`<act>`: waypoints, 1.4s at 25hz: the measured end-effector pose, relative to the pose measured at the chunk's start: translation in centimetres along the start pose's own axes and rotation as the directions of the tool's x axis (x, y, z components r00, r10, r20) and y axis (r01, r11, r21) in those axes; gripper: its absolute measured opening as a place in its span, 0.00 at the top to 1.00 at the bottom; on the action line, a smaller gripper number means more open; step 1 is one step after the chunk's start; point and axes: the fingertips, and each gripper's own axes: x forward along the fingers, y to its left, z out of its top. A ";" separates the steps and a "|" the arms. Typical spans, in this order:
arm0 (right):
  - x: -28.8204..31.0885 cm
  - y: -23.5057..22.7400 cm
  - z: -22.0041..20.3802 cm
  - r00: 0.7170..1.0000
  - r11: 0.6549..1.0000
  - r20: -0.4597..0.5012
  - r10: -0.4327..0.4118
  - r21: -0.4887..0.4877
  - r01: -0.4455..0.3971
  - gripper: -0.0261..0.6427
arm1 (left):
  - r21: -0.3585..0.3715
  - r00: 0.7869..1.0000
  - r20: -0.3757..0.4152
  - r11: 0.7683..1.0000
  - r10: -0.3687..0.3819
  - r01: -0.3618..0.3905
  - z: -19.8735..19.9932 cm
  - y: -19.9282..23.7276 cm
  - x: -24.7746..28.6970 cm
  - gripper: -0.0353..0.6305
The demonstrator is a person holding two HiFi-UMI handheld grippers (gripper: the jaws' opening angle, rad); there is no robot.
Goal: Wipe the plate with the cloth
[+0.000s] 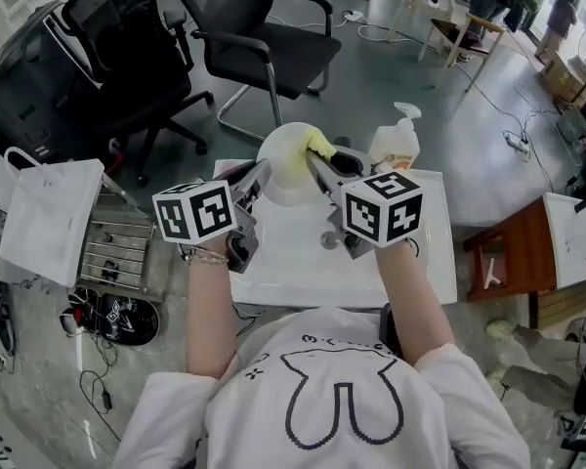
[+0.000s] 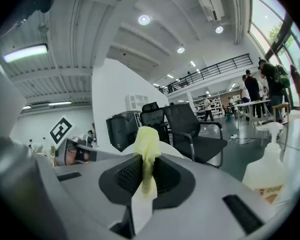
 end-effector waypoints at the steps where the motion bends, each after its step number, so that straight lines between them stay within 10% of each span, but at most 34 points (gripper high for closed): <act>1: 0.5 0.4 0.2 1.000 1.000 0.004 0.020 0.011 -0.020 0.89 | 0.004 1.000 -0.002 1.000 -0.001 0.001 -0.1 -0.1 0.1 0.92; 11: 3.5 2.0 1.8 0.998 0.998 -0.010 0.067 -0.021 -0.068 0.89 | 0.082 1.000 -0.019 0.997 0.008 -0.007 -0.3 -1.5 0.6 0.92; 35: -0.1 -5.0 -8.9 0.939 0.985 -0.303 -0.161 0.004 0.170 0.89 | 0.064 0.999 0.047 0.998 0.021 -0.024 2.2 -0.8 -0.2 0.91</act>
